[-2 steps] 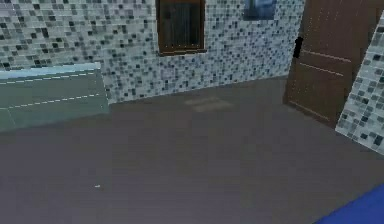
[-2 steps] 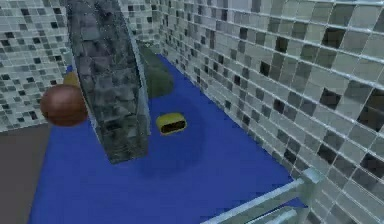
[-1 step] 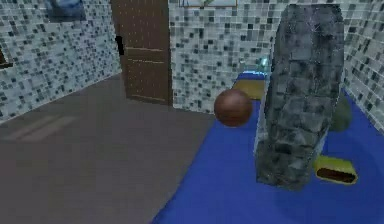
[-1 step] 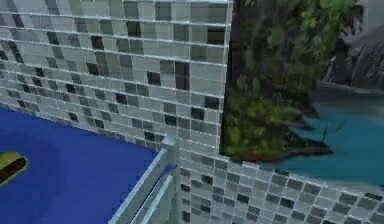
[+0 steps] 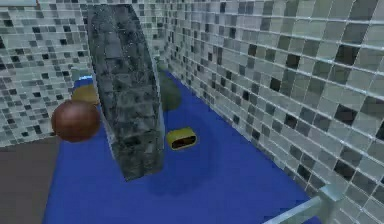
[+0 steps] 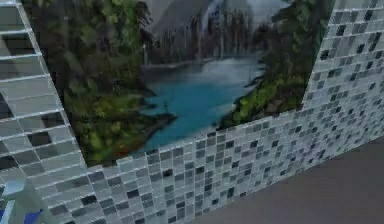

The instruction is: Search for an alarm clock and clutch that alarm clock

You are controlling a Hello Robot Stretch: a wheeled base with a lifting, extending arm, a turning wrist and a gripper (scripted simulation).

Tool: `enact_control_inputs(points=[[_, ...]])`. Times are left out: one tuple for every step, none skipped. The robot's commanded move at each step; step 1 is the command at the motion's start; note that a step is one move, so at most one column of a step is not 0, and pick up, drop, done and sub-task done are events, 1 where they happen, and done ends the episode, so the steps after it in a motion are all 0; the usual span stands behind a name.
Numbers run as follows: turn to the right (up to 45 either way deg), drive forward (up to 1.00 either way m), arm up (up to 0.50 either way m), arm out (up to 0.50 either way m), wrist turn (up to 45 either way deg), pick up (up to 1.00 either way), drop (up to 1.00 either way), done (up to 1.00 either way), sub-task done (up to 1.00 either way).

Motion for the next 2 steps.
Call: enact_control_inputs(points=[[45.0, 0.00, 0.00, 0.00, 0.0, 0.00, 0.00, 0.00, 0.00], [18.0, 0.00, 0.00, 0.00, 0.0, 0.00, 0.00, 0.00, 0.00]])
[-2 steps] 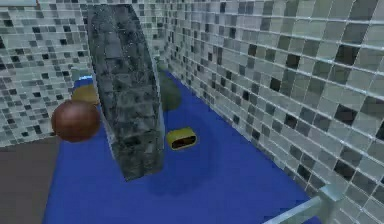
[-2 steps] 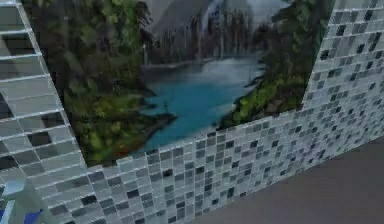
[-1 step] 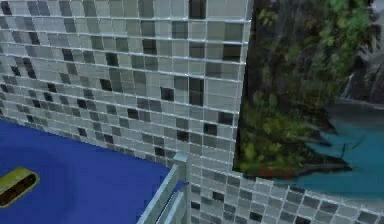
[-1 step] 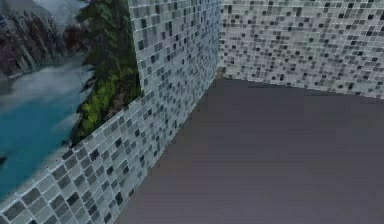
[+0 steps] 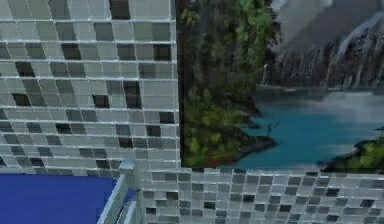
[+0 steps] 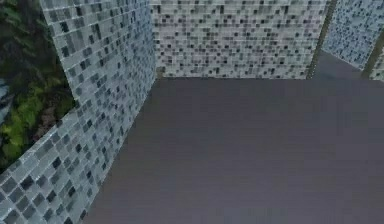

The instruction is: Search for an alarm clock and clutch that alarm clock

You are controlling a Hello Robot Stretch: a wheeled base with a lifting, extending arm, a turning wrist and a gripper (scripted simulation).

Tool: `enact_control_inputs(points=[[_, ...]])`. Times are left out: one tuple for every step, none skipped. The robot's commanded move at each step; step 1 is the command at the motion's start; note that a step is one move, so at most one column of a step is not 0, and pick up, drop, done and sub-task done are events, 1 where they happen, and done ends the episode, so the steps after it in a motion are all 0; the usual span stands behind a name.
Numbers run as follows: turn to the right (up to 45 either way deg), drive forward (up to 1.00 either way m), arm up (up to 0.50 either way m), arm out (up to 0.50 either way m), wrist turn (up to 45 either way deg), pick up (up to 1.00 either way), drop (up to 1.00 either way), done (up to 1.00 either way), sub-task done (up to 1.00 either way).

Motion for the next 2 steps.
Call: enact_control_inputs(points=[[0.0, 0.30, 0.00, 0.00, 0.0, 0.00, 0.00, 0.00, 0.00], [-45.0, 0.00, 0.00, 0.00, 0.0, 0.00, 0.00, 0.00, 0.00]])
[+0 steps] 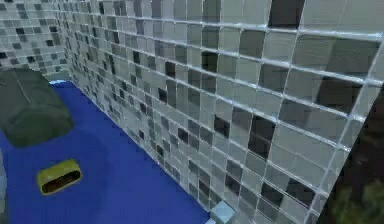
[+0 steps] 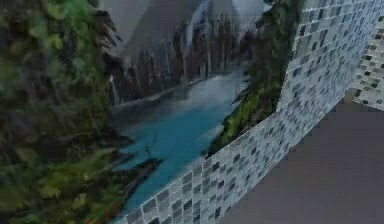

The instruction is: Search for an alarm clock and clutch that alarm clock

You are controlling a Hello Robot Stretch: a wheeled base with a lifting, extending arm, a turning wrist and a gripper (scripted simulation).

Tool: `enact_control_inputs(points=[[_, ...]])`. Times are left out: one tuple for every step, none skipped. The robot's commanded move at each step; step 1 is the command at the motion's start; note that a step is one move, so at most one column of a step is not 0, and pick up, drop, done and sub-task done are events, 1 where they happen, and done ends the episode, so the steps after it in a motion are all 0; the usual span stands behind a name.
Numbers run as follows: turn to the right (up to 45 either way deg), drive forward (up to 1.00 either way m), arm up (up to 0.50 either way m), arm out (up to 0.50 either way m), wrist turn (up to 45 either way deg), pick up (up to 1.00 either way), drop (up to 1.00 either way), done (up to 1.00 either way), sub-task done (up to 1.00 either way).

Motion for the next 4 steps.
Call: enact_control_inputs(points=[[-45.0, 0.00, 0.00, 0.00, 0.0, 0.00, 0.00, 0.00, 0.00], [-45.0, 0.00, 0.00, 0.00, 0.0, 0.00, 0.00, 0.00, 0.00], [-36.0, 0.00, 0.00, 0.00, 0.0, 0.00, 0.00, 0.00, 0.00], [0.0, 0.00, 0.50, 0.00, 0.0, 0.00, 0.00, 0.00, 0.00]])
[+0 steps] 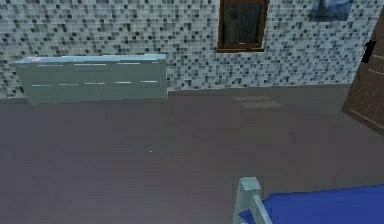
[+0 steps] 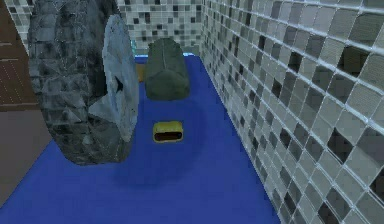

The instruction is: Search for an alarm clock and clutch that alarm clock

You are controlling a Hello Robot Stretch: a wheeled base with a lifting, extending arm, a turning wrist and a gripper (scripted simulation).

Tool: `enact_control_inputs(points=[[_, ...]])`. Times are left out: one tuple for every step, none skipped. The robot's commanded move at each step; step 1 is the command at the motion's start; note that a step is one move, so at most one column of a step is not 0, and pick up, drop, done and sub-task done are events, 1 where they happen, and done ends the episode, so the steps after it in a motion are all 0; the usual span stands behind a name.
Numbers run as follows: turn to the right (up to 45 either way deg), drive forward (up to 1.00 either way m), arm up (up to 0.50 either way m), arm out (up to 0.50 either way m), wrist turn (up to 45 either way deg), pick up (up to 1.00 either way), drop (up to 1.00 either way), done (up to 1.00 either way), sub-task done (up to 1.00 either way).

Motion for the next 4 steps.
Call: enact_control_inputs(points=[[0.0, 0.00, 0.38, 0.00, 0.0, 0.00, 0.00, 0.00, 0.00], [0.0, 0.00, 0.00, 0.50, 0.0, 0.00, 0.00, 0.00, 0.00], [0.0, 0.00, 0.00, 0.00, 45.0, 0.00, 0.00, 0.00, 0.00], [0.0, 0.00, 0.00, 0.00, 45.0, 0.00, 0.00, 0.00, 0.00]])
